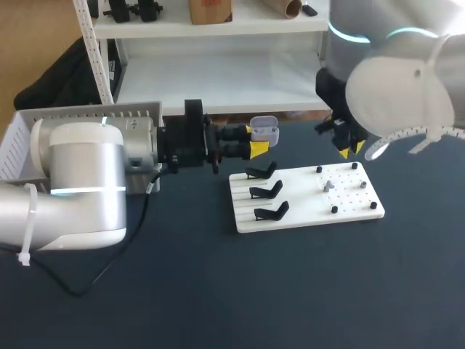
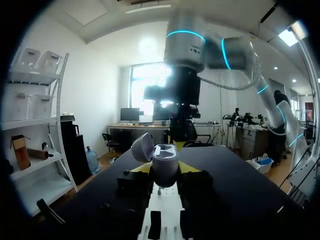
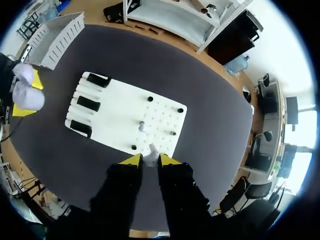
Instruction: Pick up each earbud case from the left stands, insert the matching earbuds, close the lid, and place the case in the box.
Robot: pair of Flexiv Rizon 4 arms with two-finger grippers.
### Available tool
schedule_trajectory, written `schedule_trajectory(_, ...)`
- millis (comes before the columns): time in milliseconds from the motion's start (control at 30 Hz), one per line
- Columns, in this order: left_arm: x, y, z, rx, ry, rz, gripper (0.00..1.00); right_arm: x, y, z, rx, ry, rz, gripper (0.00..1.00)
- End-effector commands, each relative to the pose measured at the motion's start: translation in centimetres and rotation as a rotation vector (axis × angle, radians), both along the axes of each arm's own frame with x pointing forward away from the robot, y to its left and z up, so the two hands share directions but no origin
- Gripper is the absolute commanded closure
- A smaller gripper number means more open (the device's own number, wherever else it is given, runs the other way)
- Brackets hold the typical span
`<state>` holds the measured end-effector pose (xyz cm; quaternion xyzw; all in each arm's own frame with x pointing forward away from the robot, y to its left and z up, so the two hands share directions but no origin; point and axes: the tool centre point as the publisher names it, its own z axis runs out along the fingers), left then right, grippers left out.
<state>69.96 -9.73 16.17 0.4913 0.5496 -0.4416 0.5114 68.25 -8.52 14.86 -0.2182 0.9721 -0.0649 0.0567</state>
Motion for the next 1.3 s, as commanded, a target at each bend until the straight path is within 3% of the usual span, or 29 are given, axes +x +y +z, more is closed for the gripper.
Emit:
schedule_trajectory(33,-0.1,0.0,-0.1,-0.004,-0.002,0.003,1.0,-2.4,0.9,2.7,-0.026,-0.026,0.0,1.0)
schedule_trajectory(233,-0.1,0.0,-0.1,-0.004,-0.002,0.003,1.0,-4.3,2.2,4.7,0.004,-0.034,-0.003,1.0)
schedule_trajectory(367,-0.1,0.0,-0.1,-0.004,-0.002,0.003,1.0,-5.2,3.3,6.1,0.069,-0.064,0.016,1.0)
schedule_trajectory(967,-0.1,0.0,-0.1,-0.004,-0.002,0.003,1.0,-5.2,3.3,6.1,0.069,-0.064,0.016,1.0)
schedule_trajectory(1000,-0.1,0.0,-0.1,-0.004,-0.002,0.003,1.0,-5.3,3.9,6.3,0.078,-0.069,-0.023,1.0)
schedule_trajectory(1033,-0.1,0.0,-0.1,-0.004,-0.002,0.003,1.0,-5.4,4.3,6.4,0.069,-0.019,-0.121,1.0)
schedule_trajectory(1100,-0.1,0.0,-0.1,-0.004,-0.002,0.003,1.0,-5.7,5.0,7.3,0.058,-0.052,-0.241,1.0)
schedule_trajectory(1133,-0.1,0.0,-0.1,-0.004,-0.002,0.003,1.0,-5.9,5.2,7.5,0.027,-0.019,-0.347,1.0)
schedule_trajectory(1300,-0.1,0.0,-0.1,-0.004,-0.002,0.003,1.0,-6.8,6.5,9.2,0.064,-0.058,-0.634,1.0)
